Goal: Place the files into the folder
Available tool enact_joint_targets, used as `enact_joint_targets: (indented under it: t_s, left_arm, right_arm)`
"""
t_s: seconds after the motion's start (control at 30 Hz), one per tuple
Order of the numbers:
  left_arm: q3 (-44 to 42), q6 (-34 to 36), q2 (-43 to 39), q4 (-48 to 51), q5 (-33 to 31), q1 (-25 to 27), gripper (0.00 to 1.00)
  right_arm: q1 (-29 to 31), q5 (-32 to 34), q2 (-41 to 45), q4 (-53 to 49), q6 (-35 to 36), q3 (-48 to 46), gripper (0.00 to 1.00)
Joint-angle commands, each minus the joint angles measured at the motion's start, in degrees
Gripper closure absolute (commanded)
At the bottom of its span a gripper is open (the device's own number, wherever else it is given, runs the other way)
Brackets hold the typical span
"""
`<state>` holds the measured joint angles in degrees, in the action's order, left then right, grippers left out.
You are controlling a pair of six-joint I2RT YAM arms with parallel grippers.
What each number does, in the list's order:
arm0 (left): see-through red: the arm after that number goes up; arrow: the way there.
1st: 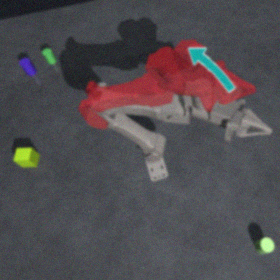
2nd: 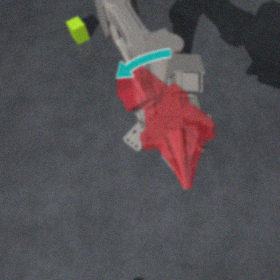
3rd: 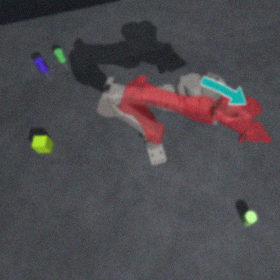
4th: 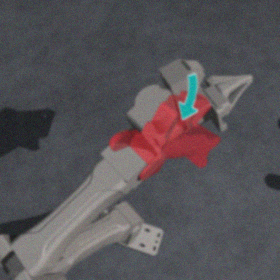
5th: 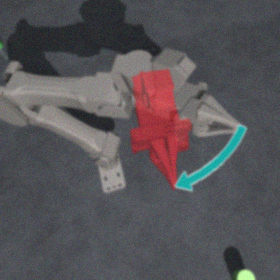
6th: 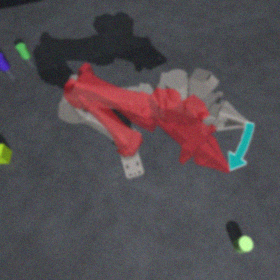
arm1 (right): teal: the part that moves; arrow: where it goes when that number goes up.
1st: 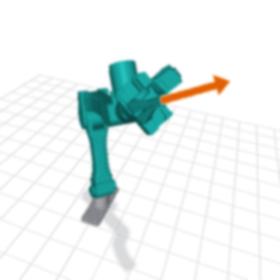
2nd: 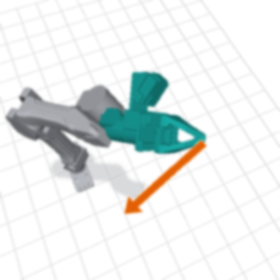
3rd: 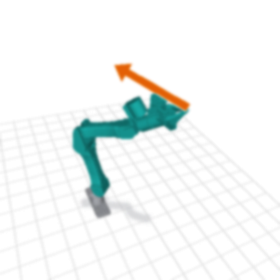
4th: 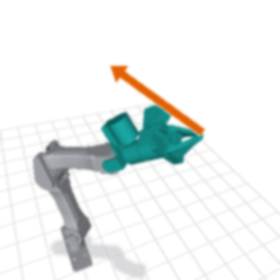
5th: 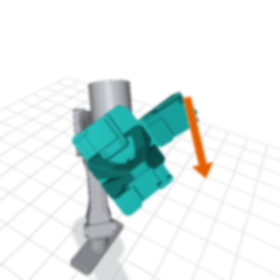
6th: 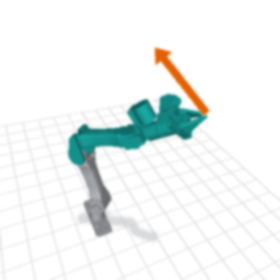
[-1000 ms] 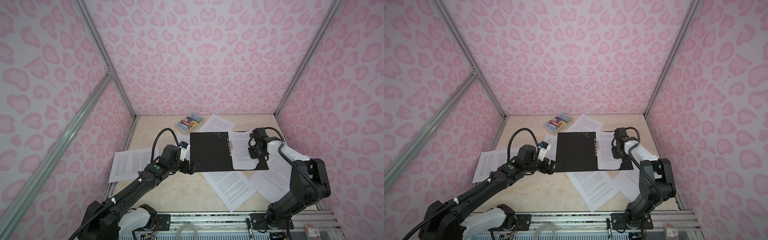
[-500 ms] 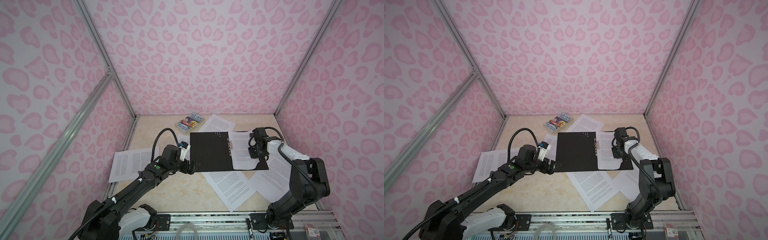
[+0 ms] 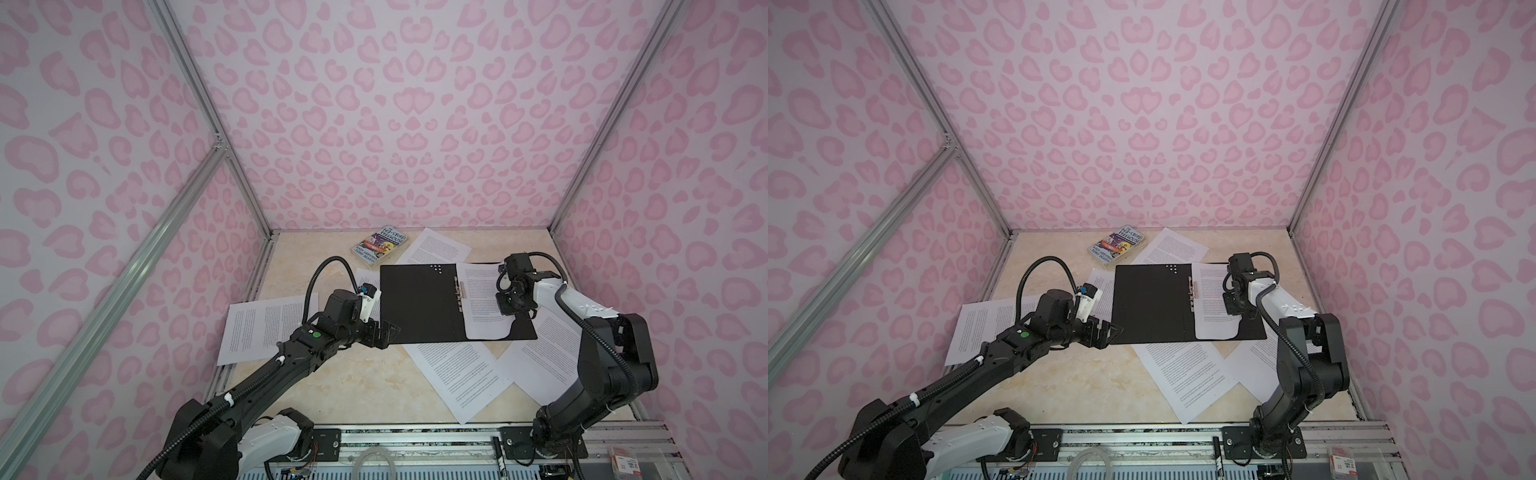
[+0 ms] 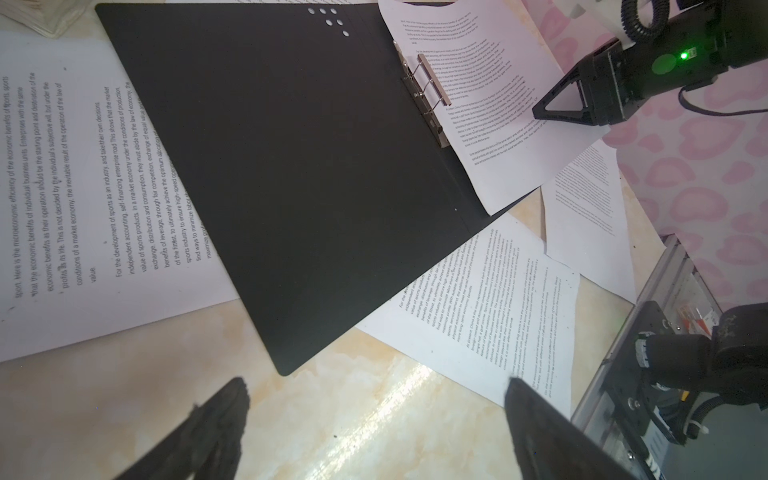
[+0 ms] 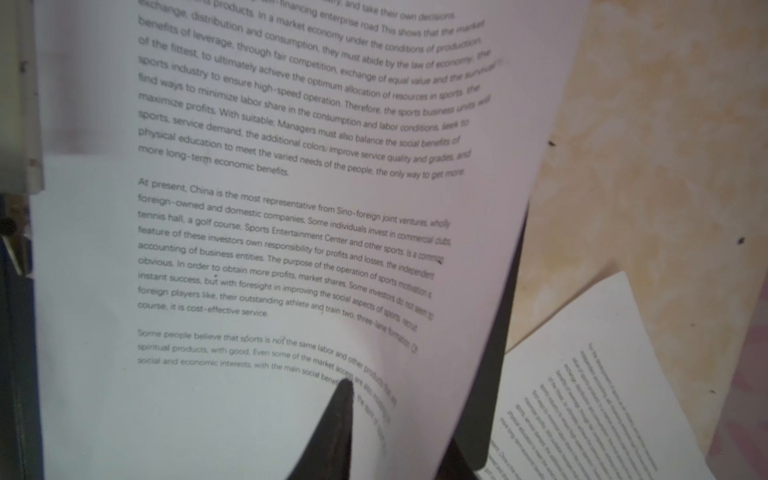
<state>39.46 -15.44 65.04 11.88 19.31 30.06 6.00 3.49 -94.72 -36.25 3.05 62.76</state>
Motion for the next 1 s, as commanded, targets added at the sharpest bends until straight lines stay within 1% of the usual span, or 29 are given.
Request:
enact_joint_targets:
  t_s: [0.0,0.17,0.27,0.33,0.37,0.4,0.43,0.57,0.77,0.87,0.97]
  left_arm:
    - [0.7,-0.27,0.27,-1.89,0.64,-0.06,0.03]
    - [0.69,-0.23,0.53,-1.94,0.81,-0.01,0.03]
    - [0.69,-0.2,0.71,-1.88,0.82,-0.01,0.03]
    - [0.7,-0.22,0.79,-1.79,0.64,-0.01,0.03]
    - [0.66,-0.25,0.79,-1.75,0.63,-0.02,0.03]
    - [0.72,-0.12,0.79,-1.67,0.48,-0.01,0.03]
    - [0.7,-0.06,0.72,-1.59,0.39,0.0,0.03]
    - [0.7,0.36,0.53,-0.79,-0.14,-0.01,0.03]
    - [0.49,-0.28,-0.06,0.67,-1.68,-0.03,0.03]
    - [1.32,-1.99,-1.1,1.97,-4.19,-0.09,0.03]
    - [3.74,-5.2,-2.31,5.26,-8.18,-0.5,0.03]
  right_arm:
    - [0.07,1.08,-0.21,0.37,0.64,-0.41,0.73]
    - [0.07,2.5,-0.54,0.55,0.39,-0.02,0.7]
    - [-0.02,3.67,-0.68,0.68,-0.3,0.13,0.61]
    - [-0.18,4.38,-0.15,1.42,-0.99,-0.27,0.49]
    - [-0.38,4.64,0.03,1.66,-1.34,-0.41,0.45]
    - [-0.68,4.64,0.19,1.94,-1.78,-0.44,0.09]
    - [-1.12,4.37,0.29,2.35,-2.22,-0.61,0.03]
    - [-2.61,2.17,0.33,3.76,-3.29,-0.82,0.02]
    - [-4.46,5.16,-1.76,2.91,-5.84,0.23,0.02]
    - [-6.3,5.36,0.37,3.84,-9.1,0.41,0.02]
    - [-6.8,4.9,4.62,5.1,-12.84,1.79,0.02]
